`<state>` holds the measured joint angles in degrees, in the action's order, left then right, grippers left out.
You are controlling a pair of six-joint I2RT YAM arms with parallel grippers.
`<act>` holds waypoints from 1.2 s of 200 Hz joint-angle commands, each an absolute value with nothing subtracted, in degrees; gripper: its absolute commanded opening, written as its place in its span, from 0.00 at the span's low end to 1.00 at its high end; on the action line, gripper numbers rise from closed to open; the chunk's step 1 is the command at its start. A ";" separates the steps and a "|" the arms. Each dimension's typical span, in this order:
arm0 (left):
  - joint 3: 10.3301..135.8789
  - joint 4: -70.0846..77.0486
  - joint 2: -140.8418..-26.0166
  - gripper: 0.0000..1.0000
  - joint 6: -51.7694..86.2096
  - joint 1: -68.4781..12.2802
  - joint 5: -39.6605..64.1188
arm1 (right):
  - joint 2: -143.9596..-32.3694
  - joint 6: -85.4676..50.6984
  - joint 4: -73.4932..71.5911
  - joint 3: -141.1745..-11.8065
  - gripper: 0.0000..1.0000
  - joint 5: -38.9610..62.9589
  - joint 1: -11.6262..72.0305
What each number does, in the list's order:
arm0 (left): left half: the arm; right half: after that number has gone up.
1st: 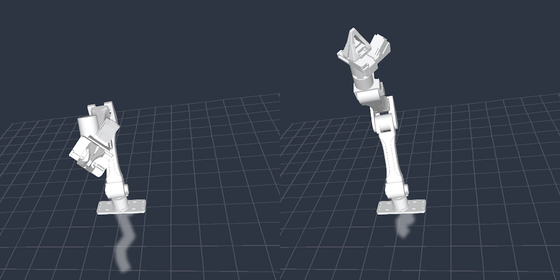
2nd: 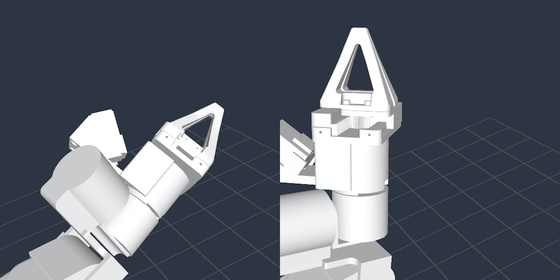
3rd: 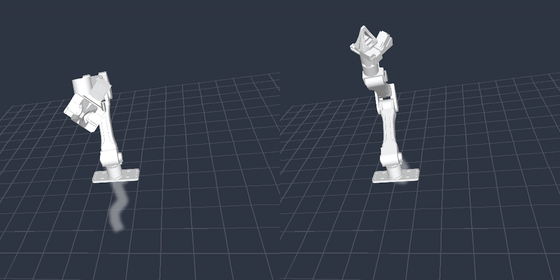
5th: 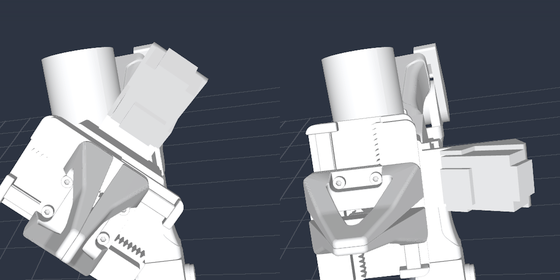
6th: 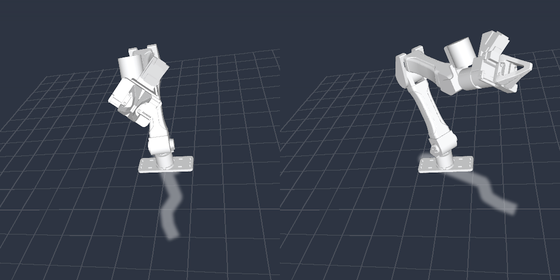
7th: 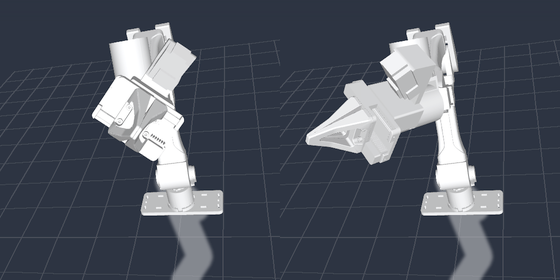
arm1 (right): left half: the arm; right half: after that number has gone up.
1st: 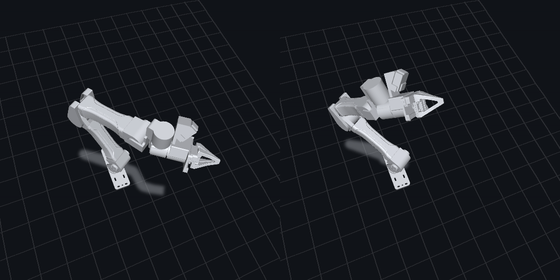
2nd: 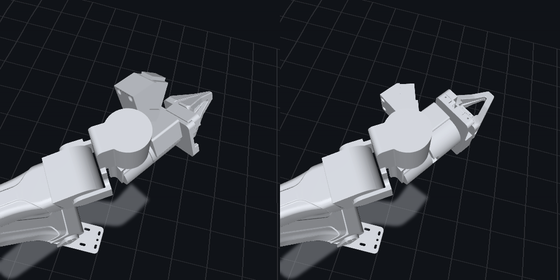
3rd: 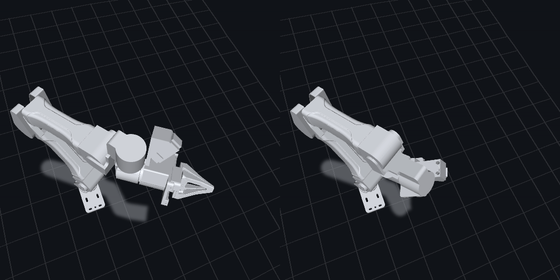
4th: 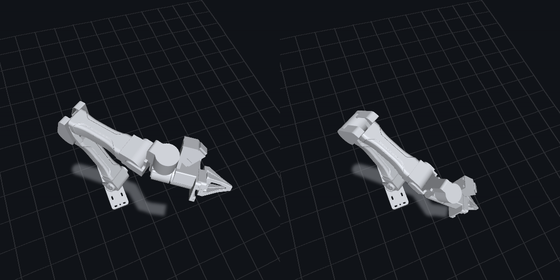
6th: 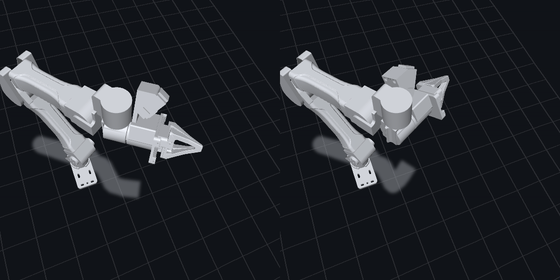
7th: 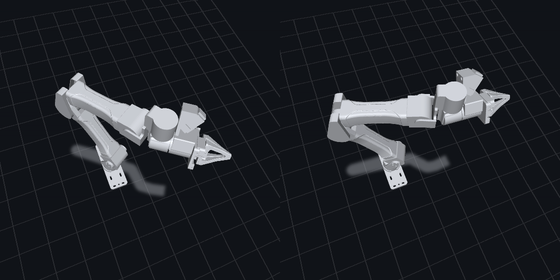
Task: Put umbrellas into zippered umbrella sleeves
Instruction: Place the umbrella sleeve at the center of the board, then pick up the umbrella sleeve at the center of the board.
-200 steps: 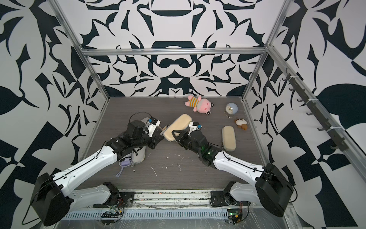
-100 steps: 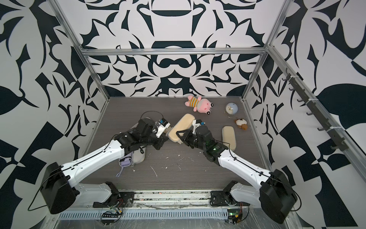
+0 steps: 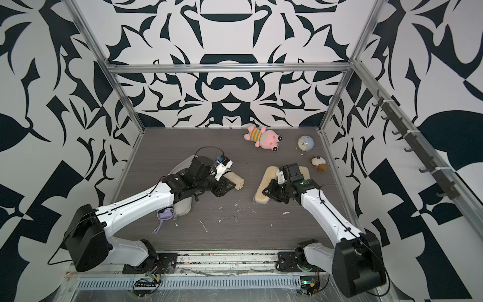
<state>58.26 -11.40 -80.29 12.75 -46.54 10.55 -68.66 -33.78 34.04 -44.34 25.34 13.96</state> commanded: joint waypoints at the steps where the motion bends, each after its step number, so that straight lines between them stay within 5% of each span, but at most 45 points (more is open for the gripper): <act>1: 57.77 -6.99 -79.74 0.45 16.73 -46.24 11.76 | -71.76 -21.10 38.95 -47.99 0.00 24.30 13.64; 33: 57.05 -5.72 -79.72 0.46 18.52 -46.15 9.92 | -80.70 -16.07 42.47 -50.13 0.07 16.20 13.11; 71: 55.98 -8.28 -77.36 0.49 22.75 -42.18 7.14 | -81.74 -15.08 46.45 -55.10 0.46 -0.09 13.01; 81: 55.74 -9.45 -76.29 0.49 23.77 -40.75 6.88 | -81.77 -15.16 48.78 -57.16 0.70 -3.68 13.09; 97: 54.49 -10.26 -74.25 0.49 24.68 -38.77 6.61 | -81.58 -15.61 51.86 -60.19 0.87 -9.14 15.63; 144: 50.30 -14.06 -66.93 0.50 27.89 -31.21 2.48 | -87.17 -21.52 51.26 -63.38 0.78 -17.16 31.07; 185: 45.69 -17.89 -58.18 0.58 32.78 -19.28 1.21 | -98.79 -22.61 51.37 -64.62 0.70 -32.49 29.75; 212: 45.92 -23.07 -55.70 0.54 32.52 -11.74 4.07 | -102.33 -19.89 49.87 -65.54 0.63 -37.96 26.33; 240: 50.11 -29.62 -59.95 0.55 29.33 -7.53 6.56 | -101.49 -19.50 53.73 -75.71 0.64 -31.84 31.74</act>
